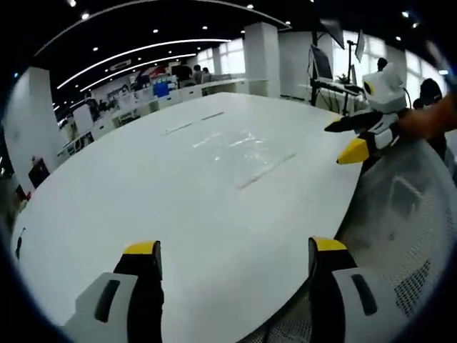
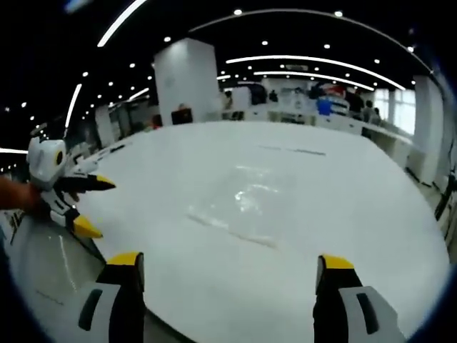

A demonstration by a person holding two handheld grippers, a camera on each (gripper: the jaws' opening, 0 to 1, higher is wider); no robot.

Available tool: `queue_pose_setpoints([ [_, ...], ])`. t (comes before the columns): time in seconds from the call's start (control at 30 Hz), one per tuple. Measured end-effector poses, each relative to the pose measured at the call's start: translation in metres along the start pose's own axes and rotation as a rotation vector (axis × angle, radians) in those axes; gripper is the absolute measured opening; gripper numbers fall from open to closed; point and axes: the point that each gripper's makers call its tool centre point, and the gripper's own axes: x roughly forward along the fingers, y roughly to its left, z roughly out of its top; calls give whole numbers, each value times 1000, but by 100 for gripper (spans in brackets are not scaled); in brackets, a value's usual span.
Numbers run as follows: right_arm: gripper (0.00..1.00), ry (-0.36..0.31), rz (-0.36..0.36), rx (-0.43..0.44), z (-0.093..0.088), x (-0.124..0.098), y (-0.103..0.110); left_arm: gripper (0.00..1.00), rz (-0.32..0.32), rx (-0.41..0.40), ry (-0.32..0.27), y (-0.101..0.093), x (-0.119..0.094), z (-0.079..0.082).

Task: Open the resealable bag by pulling the two sides of the seal apart until the entire bag opening is separated and visibly accessible.

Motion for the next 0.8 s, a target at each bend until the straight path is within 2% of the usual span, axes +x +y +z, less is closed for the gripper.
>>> queue_pose_setpoints([
  [0.13,100,-15,-6,1,2,0,-2,83,-10,0,16,-2,1,-3],
  [0.33,100,-7,-15,0,3,2,-5,82,-17,-13,-9,0,0,3],
  [0.53,100,-6,-24,-21,1,-1,-3,82,-37,2,14,-7,1,-5],
  [0.8,100,-25,-32,-3,5,-2,-6,81,-48,-11,-8,-7,0,1],
])
